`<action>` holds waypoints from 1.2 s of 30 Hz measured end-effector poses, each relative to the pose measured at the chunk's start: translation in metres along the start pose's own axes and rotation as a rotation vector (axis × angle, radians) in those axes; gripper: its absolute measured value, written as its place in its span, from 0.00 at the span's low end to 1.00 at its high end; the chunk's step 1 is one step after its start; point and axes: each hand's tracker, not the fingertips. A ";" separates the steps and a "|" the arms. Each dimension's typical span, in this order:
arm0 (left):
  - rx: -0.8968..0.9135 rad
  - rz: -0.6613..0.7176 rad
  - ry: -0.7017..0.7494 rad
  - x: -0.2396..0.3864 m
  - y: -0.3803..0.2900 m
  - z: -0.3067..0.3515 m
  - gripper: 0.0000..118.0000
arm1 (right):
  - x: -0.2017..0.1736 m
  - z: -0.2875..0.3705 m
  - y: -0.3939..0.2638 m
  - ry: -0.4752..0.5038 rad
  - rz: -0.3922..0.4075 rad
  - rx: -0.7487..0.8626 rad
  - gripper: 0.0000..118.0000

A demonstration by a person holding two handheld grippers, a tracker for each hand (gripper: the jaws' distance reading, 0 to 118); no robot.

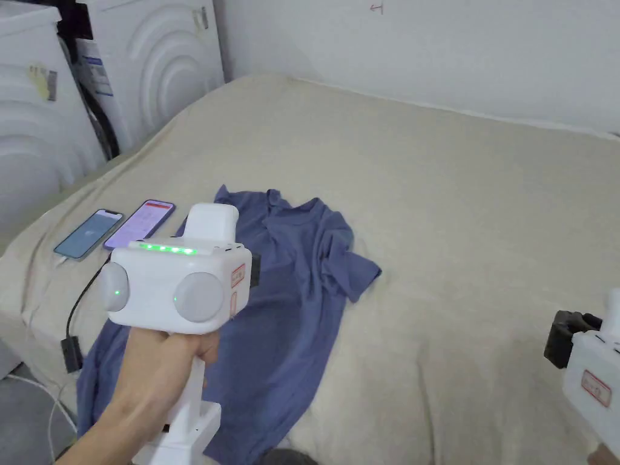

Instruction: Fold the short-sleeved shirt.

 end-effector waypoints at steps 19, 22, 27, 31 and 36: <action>-0.247 -0.048 -0.164 0.038 -0.028 -0.125 1.00 | -0.044 -0.029 0.009 0.102 0.003 -0.080 0.00; -0.316 -0.101 -0.125 0.066 -0.037 -0.161 1.00 | -0.040 -0.038 0.005 0.103 0.008 -0.112 0.00; -0.253 -0.070 -0.093 0.060 -0.042 -0.161 0.25 | -0.030 -0.038 -0.005 0.111 0.004 -0.143 0.00; -0.301 0.051 -0.121 0.033 -0.019 -0.156 0.01 | -0.017 -0.026 -0.015 0.106 0.002 -0.145 0.00; -0.205 0.044 -0.110 0.049 0.029 -0.127 0.01 | 0.022 0.015 -0.027 0.041 -0.053 -0.123 0.00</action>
